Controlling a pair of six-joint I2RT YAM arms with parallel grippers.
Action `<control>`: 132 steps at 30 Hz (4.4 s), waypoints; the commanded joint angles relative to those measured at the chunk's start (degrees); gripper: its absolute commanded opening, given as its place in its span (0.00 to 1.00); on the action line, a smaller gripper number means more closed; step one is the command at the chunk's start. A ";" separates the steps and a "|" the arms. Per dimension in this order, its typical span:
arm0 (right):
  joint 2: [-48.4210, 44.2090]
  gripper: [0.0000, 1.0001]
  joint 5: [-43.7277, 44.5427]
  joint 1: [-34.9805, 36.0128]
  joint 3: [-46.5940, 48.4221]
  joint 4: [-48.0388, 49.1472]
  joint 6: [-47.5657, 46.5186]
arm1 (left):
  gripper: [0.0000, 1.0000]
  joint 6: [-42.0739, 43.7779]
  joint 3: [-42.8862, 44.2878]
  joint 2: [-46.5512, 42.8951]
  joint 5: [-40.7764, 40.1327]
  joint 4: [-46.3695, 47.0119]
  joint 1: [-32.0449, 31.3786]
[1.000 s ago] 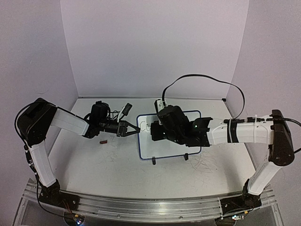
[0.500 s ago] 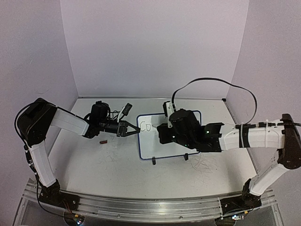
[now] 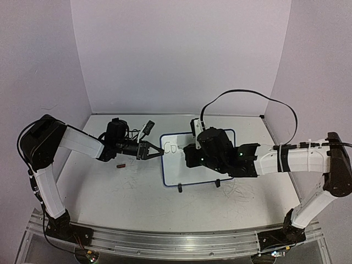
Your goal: Write a sentence on the whiteboard
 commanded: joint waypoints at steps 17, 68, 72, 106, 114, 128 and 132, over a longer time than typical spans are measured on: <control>2.09 0.00 2.79 -0.13 4.17 0.51 -0.34 | 0.00 -0.66 -0.73 -1.26 1.62 -0.10 -0.32; 2.38 0.00 2.88 -0.01 2.60 -2.86 3.74 | 0.00 -0.57 -0.46 -1.25 1.55 -0.30 -0.33; 2.29 0.00 2.71 -0.01 2.11 -2.86 4.15 | 0.00 -0.57 -0.49 -1.25 1.54 -0.27 -0.29; 1.02 0.00 3.61 0.36 0.29 -4.77 5.29 | 0.00 -0.69 -0.38 -1.05 1.79 -0.25 -0.29; 0.83 0.00 4.03 0.36 0.44 -5.02 5.32 | 0.00 -0.73 -0.49 -1.17 1.79 -0.25 -0.29; 1.39 0.00 6.29 0.33 3.56 -5.09 3.13 | 0.00 -0.65 -0.55 -1.61 1.77 -0.31 -0.33; 1.11 0.00 7.16 0.38 3.53 -5.04 3.14 | 0.00 -0.65 -0.55 -1.52 1.89 -0.38 -0.36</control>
